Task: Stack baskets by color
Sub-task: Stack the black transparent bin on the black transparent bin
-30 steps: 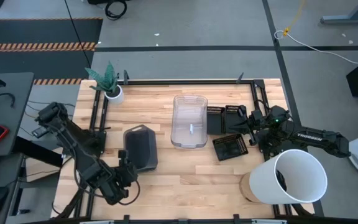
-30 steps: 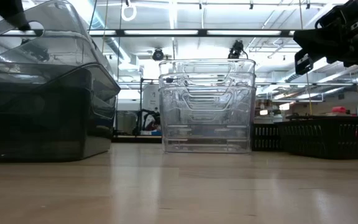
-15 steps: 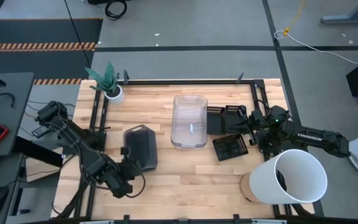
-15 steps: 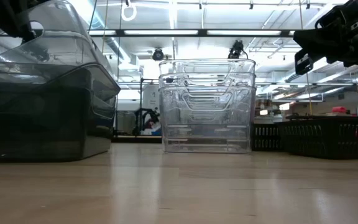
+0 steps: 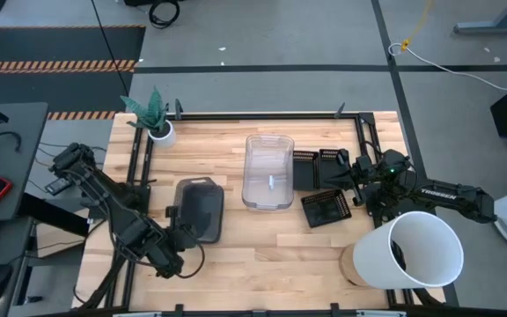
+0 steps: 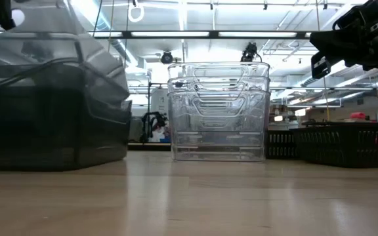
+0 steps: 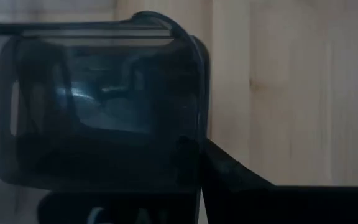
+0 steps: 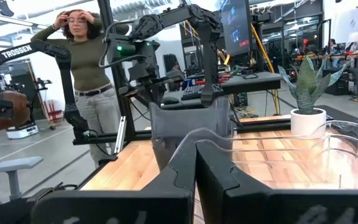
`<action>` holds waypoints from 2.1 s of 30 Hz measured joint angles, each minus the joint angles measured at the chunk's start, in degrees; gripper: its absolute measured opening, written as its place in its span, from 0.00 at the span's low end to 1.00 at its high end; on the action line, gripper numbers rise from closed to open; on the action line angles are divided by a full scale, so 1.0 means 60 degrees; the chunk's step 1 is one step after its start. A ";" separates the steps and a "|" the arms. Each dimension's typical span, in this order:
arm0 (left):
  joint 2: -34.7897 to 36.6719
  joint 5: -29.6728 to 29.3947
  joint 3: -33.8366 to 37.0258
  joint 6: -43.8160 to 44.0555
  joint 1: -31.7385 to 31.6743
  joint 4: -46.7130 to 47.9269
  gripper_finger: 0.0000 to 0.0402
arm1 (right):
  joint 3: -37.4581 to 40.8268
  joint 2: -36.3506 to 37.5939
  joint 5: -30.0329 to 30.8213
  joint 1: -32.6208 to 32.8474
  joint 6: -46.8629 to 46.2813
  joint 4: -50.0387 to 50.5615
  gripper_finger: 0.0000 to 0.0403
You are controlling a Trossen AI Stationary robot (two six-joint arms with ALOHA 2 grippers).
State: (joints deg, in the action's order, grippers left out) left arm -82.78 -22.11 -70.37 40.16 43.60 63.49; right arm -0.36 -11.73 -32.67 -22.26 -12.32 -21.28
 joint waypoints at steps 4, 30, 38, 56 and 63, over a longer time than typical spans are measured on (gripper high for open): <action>-0.0005 0.0691 -0.0015 0.0000 -0.0235 0.0223 0.01 | -0.0001 0.0002 0.0000 0.0000 0.0000 0.0000 0.03; -0.0016 0.2167 -0.0019 -0.0535 -0.0821 0.0906 0.23 | -0.0003 0.0000 0.0000 0.0000 0.0003 0.0000 0.03; -0.0016 0.1947 -0.0019 -0.0888 -0.0821 0.0965 0.43 | 0.0000 0.0000 0.0000 0.0000 0.0000 0.0000 0.03; 0.3368 -0.2053 0.2404 -0.2193 -0.1093 -0.2433 0.26 | 0.0000 0.0000 0.0000 0.0000 0.0003 0.0000 0.03; 0.4221 -0.3609 0.3238 0.1663 -0.1753 0.0389 0.17 | 0.0000 0.0001 0.0000 0.0000 0.0000 0.0000 0.03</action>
State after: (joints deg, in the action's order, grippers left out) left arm -57.45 -43.77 -50.94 50.14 33.09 65.83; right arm -0.36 -11.72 -32.67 -22.26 -12.32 -21.28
